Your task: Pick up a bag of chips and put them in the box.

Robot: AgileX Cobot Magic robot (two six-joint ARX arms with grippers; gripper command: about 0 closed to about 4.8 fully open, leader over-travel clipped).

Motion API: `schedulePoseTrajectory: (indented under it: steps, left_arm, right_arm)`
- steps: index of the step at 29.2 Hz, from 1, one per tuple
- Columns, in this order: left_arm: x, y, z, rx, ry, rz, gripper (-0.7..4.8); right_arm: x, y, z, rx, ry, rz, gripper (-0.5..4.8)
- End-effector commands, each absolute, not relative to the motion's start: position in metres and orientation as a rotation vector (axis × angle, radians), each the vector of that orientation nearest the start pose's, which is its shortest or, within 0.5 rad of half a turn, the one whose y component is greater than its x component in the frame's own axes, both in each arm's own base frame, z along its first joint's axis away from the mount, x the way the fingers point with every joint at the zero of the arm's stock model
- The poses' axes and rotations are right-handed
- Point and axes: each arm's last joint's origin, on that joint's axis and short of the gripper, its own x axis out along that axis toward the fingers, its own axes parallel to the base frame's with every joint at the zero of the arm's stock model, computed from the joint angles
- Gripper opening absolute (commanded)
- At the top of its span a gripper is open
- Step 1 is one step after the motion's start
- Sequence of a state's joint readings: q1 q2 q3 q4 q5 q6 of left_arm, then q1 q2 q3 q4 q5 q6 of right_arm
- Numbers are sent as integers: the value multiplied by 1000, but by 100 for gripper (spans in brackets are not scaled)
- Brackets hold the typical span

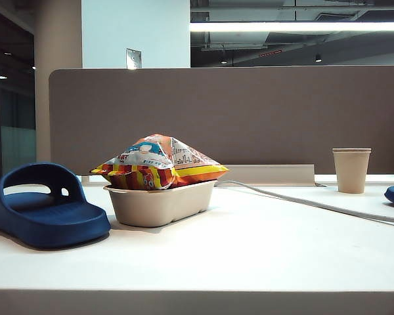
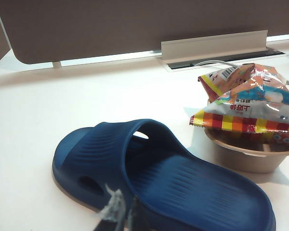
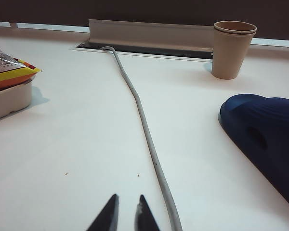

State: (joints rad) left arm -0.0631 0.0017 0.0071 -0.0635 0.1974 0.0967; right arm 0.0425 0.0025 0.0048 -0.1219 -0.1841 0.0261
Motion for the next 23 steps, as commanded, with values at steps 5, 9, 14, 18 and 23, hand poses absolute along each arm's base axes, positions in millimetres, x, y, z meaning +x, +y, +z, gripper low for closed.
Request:
schedulePoseTrajectory:
  steps: [5,9,14,18,23]
  left_arm:
    - [96,-12,160,88,50,-269,22]
    - [96,-12,160,88,51,-269,22]
    - [96,-12,160,89,51,-269,22]
    - [96,-12,160,89,51,-269,22]
    - [96,-12,160,89,51,-269,22]
  right_arm:
    - [96,10,154,37,111,228,53]
    - [96,10,155,37,105,228,53]
    - [96,10,156,36,97,228,53]
    - [96,10,156,36,97,228,53]
    - [96,10,156,36,97,228,53]
